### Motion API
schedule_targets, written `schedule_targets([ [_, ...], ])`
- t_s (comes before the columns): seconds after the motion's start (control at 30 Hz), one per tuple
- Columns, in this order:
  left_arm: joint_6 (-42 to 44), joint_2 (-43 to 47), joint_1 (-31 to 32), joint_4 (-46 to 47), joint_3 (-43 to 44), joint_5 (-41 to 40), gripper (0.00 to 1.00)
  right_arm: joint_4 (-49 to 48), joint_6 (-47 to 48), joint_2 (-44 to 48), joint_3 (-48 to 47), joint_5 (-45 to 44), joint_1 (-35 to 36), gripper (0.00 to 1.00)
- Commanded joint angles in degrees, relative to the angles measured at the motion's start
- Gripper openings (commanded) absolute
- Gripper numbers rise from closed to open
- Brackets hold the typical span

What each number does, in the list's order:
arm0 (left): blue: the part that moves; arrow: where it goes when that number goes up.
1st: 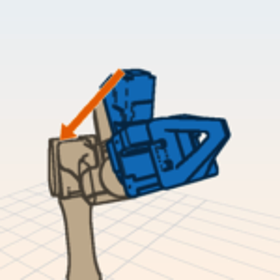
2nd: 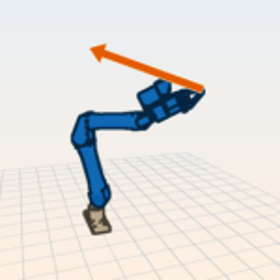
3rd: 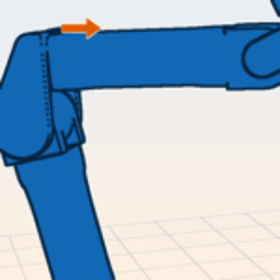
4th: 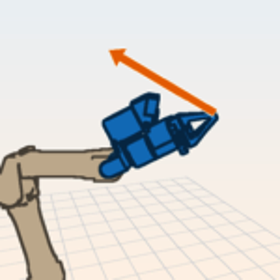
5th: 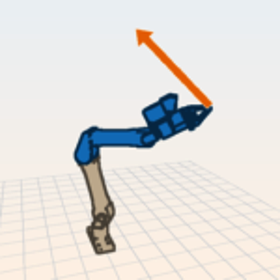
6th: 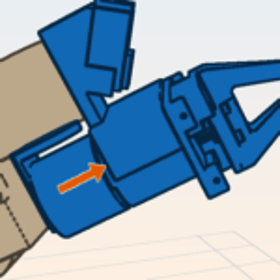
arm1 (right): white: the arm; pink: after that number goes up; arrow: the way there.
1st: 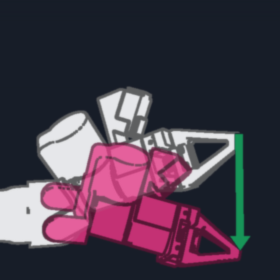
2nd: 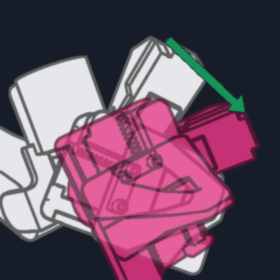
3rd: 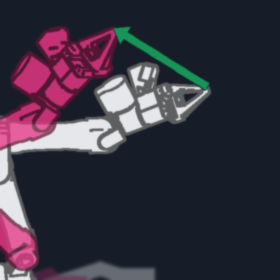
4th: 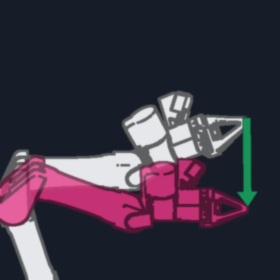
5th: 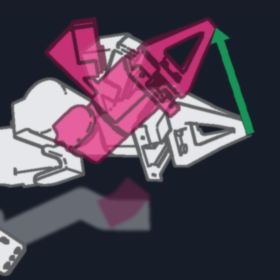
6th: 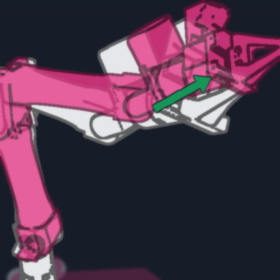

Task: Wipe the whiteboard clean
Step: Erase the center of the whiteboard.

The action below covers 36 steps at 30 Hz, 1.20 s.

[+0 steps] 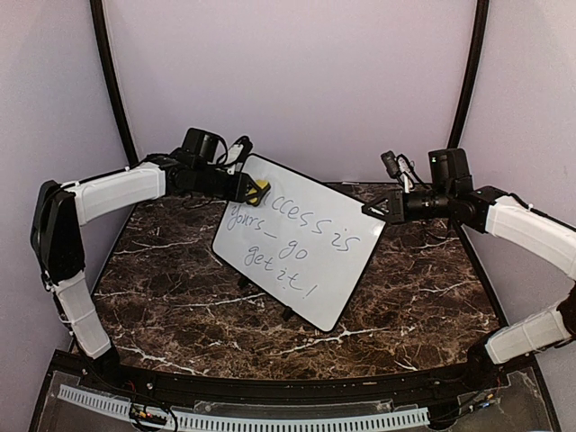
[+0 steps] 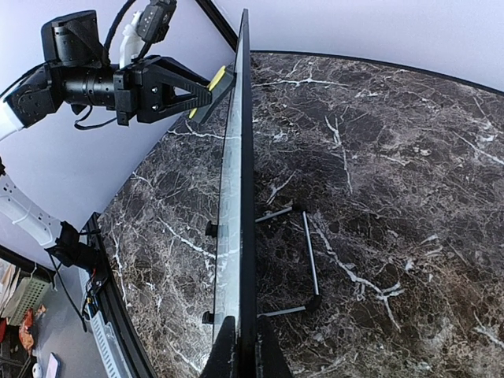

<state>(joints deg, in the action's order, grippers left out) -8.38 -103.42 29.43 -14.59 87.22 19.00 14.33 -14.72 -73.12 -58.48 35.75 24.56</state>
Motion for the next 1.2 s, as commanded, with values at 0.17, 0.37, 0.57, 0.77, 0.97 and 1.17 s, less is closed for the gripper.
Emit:
schedule_targets([
  [0.17, -1.21, 3.73, 0.50, 0.45, -10.63, 0.53, 0.12, -2.86, 7.50, -0.35, -1.92, 3.01, 2.25, 0.00],
  [0.37, -1.11, 3.26, 0.61, 1.00, -9.61, 0.83, 0.12, -2.86, 7.51, -0.36, -1.85, 3.05, 2.22, 0.00],
  [0.57, -0.48, 0.14, 0.63, 0.28, -2.17, 0.36, 0.12, -2.81, 7.51, -0.18, -1.75, 3.01, 2.34, 0.00],
  [0.77, 0.12, -1.62, 0.63, -0.87, 1.45, 0.16, 0.12, -2.73, 7.51, -0.06, -1.77, 2.84, 2.33, 0.00],
  [0.97, -0.24, 0.46, 0.71, -0.83, -4.24, 0.62, 0.12, -2.77, 7.60, -0.52, -2.07, 3.07, 2.34, 0.00],
  [1.17, 0.50, 3.72, 1.74, -1.52, -10.53, -0.97, 0.12, -2.73, 7.60, -0.92, -2.39, 3.19, 2.34, 0.00],
])
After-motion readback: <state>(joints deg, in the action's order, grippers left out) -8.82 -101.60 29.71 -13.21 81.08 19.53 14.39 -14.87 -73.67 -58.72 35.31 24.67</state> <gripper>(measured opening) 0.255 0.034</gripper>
